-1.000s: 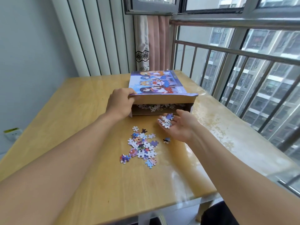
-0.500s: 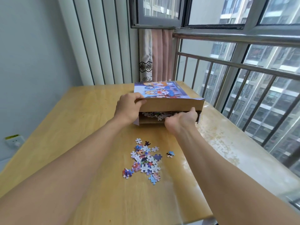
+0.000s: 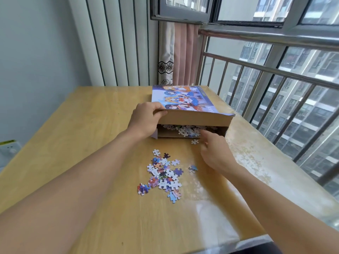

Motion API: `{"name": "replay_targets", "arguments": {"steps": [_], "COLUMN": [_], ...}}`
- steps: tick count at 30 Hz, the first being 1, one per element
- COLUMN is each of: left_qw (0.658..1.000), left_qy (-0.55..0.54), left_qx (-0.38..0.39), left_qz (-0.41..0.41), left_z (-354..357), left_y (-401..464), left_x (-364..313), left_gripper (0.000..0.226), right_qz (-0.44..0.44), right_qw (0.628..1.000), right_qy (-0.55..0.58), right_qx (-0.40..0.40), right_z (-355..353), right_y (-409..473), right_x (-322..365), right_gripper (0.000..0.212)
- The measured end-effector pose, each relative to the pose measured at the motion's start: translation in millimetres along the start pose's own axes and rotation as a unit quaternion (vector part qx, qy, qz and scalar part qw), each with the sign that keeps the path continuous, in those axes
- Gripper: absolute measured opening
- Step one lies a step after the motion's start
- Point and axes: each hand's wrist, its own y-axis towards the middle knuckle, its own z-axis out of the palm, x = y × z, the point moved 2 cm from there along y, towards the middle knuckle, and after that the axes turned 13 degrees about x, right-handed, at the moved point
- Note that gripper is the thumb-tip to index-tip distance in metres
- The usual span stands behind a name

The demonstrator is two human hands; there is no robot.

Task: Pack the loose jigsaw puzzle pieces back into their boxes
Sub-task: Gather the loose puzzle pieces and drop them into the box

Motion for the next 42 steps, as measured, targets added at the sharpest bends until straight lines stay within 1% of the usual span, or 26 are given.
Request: {"name": "replay_targets", "arguments": {"steps": [1,2,4,6,10,13,18,20,22,23,24,25,26,27,28,29,30,32,33,34,35,37,38,39,40,42], "left_qw": [1.000,1.000,1.000,1.000,1.000,1.000,1.000,1.000,1.000,1.000,0.999,0.999,0.999,0.999,0.999,0.999,0.999,0.999,0.999,0.999,0.999,0.999,0.999,0.999,0.999,0.999], "left_qy": [0.001,0.001,0.003,0.004,0.006,0.001,-0.010,-0.009,-0.011,-0.012,-0.014,-0.014,-0.014,-0.013,-0.013,-0.014,-0.015,-0.019,-0.019,-0.018,-0.015,-0.017,-0.021,-0.025,-0.026,-0.025], "left_qx": [-0.002,-0.004,-0.008,-0.012,-0.010,-0.020,-0.019,-0.019,-0.019,-0.018,-0.017,-0.017,-0.018,-0.018,-0.019,-0.020,-0.020,-0.022,-0.022,-0.022,-0.021,-0.021,-0.023,-0.025,-0.026,-0.027], "left_qz": [0.000,0.000,0.001,-0.003,-0.014,-0.020,-0.021,-0.021,-0.022,-0.022,-0.023,-0.023,-0.023,-0.023,-0.023,-0.022,-0.021,-0.019,-0.018,-0.018,-0.018,-0.018,-0.018,-0.017,-0.017,-0.016], "left_z": [0,0,0,-1,0,0,1,1,1,0,0,0,0,-1,-1,-1,-1,-1,-1,-1,-1,-1,-1,-2,-2,-4], "left_y": [0,1,3,4,3,1,1,1,1,1,0,0,0,-1,-1,-1,-1,-1,-1,-1,-1,-2,-2,-2,-2,0], "left_x": [1,1,0,-1,2,6,8,8,8,7,7,7,6,6,5,5,5,6,6,6,6,5,5,4,4,4], "left_gripper": [0.009,0.009,0.009,0.010,0.011,0.012,0.011,0.011,0.010,0.010,0.010,0.010,0.009,0.009,0.009,0.009,0.009,0.010,0.010,0.010,0.010,0.010,0.010,0.010,0.010,0.009], "right_qz": [-0.022,-0.038,-0.047,-0.044,-0.005,-0.012,0.005,0.027,0.050,0.065,0.089,0.124,0.160,0.185,0.194,0.189,0.181,0.147,0.116,0.089,0.071,0.055,0.053,0.047,0.039,0.013], "right_qw": [0.997,0.992,0.990,0.994,0.998,0.999,0.998,0.996,0.987,0.972,0.940,0.889,0.821,0.750,0.695,0.674,0.693,0.791,0.820,0.827,0.821,0.789,0.778,0.779,0.795,0.845], "right_qy": [-0.074,-0.120,-0.130,-0.104,-0.064,-0.046,-0.021,0.019,0.123,0.212,0.323,0.440,0.548,0.634,0.691,0.712,0.696,0.594,0.561,0.555,0.566,0.612,0.625,0.625,0.605,0.534], "right_qx": [-0.005,0.001,0.016,0.012,0.002,-0.005,0.060,0.085,0.088,0.080,0.061,0.032,0.000,-0.030,-0.051,-0.059,-0.055,-0.027,-0.007,0.014,0.027,0.022,0.017,0.018,0.022,0.026], "right_z": [1,2,5,4,5,5,-6,-10,-9,-7,-6,-5,-7,-8,-9,-9,-7,-2,3,8,11,9,8,6,6,6], "right_y": [-2,-4,-2,9,29,30,34,34,31,29,26,25,26,28,31,33,32,26,23,21,21,24,26,27,25,20], "right_x": [-4,-8,-13,-14,-13,-11,-7,-6,-5,-4,-2,-2,-1,0,0,0,-1,-2,-3,-4,-5,-5,-7,-6,-6,-6], "right_gripper": [0.039,0.034,0.023,0.018,0.027,0.020,0.021,0.023,0.024,0.025,0.024,0.025,0.026,0.028,0.031,0.034,0.034,0.037,0.042,0.047,0.051,0.057,0.058,0.059,0.060,0.063]}}
